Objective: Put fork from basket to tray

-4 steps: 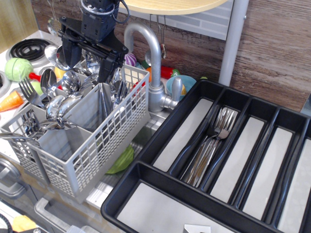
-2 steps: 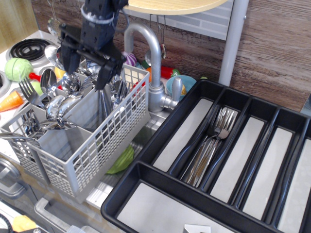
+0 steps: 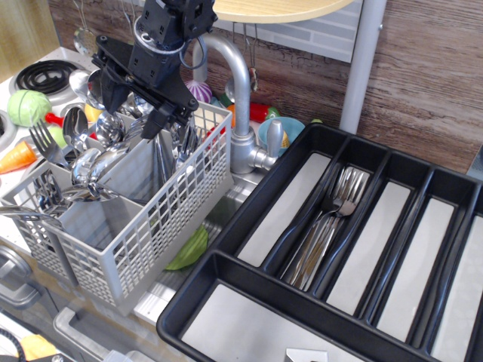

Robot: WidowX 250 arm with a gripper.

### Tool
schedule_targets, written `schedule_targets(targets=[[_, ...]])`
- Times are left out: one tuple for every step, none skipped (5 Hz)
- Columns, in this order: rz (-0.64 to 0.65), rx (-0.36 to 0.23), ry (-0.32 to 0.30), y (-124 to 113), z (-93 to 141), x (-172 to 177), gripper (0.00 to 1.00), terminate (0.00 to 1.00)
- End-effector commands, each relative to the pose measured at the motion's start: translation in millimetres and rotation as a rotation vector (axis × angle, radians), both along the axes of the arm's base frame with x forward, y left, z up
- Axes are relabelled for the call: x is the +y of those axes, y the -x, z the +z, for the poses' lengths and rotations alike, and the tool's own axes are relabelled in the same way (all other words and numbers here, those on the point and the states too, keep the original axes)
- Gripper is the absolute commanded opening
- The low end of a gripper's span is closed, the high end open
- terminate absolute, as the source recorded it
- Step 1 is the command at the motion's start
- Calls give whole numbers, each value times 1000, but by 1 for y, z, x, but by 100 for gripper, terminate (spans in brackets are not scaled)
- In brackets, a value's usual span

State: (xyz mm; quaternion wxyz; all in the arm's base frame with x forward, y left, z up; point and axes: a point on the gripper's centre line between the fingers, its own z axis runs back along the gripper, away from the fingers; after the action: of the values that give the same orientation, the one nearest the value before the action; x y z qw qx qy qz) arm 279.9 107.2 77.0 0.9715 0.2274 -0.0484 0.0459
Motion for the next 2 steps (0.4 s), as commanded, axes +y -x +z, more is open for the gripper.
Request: schedule_targets(targets=[[-4,-95,11,-13,7,0,100,0],[-2,-107,38,-17,-1,-2,100,0]])
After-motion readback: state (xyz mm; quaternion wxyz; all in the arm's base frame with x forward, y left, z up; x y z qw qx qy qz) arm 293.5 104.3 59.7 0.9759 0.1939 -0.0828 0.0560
